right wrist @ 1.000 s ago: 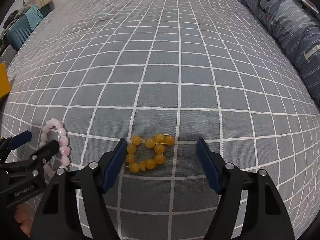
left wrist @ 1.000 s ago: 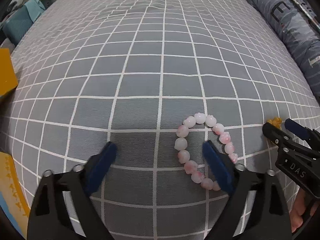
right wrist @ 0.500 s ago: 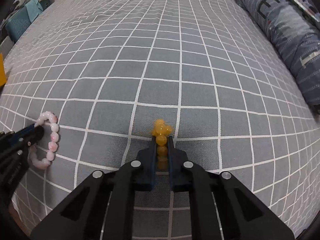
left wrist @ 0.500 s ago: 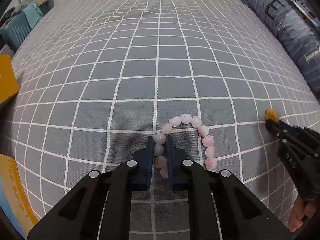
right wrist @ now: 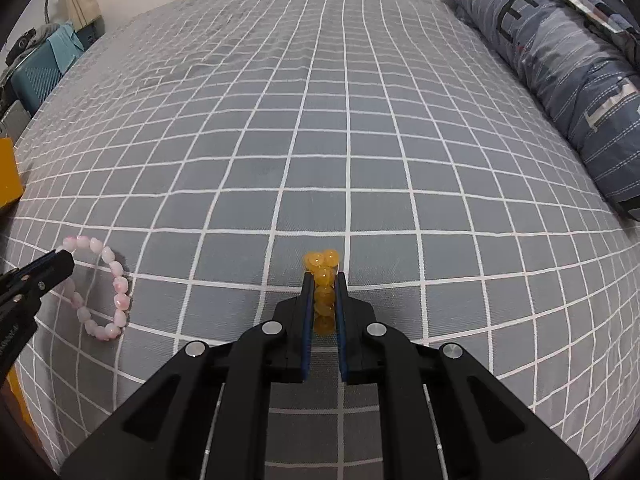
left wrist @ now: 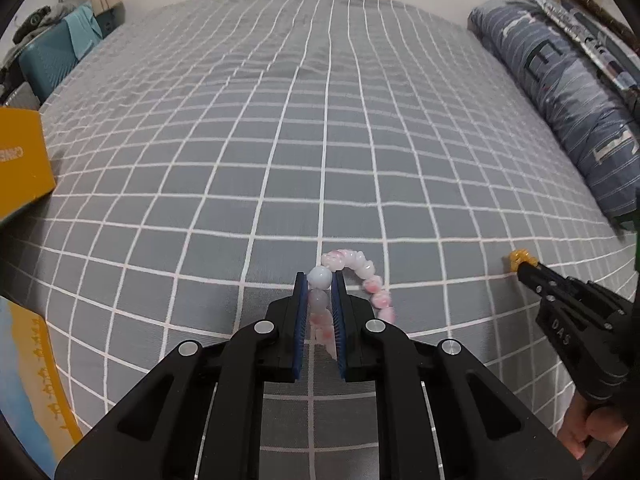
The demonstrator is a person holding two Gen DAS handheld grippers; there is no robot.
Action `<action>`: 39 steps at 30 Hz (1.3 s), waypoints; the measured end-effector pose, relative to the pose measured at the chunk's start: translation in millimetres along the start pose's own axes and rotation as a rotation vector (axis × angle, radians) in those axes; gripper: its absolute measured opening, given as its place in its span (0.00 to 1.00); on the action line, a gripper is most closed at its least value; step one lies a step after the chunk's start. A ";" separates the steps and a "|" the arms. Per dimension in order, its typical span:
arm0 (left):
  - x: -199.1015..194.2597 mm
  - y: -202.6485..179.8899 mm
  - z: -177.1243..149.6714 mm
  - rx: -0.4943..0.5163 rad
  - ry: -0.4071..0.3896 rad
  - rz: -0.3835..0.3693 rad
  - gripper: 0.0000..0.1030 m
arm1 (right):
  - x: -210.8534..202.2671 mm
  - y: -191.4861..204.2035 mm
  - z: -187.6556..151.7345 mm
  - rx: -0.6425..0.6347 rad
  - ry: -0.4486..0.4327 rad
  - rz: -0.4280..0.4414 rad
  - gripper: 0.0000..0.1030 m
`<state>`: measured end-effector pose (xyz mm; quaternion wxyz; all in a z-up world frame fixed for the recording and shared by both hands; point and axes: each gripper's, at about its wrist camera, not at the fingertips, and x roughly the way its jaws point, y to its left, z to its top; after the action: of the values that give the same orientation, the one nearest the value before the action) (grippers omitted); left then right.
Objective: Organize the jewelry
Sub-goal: 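Lift both held bracelets and carry them over the white box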
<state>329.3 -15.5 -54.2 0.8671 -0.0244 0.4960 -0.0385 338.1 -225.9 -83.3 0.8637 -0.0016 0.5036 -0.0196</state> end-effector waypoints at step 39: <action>-151.3 -11.7 -21.0 0.055 -0.309 0.004 0.11 | -134.5 21.4 -24.2 0.001 -0.308 -0.007 0.09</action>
<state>234.3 -13.5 66.0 0.9335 -0.0051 0.3554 -0.0464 251.6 -199.3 21.3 0.9307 -0.0060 0.3650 -0.0223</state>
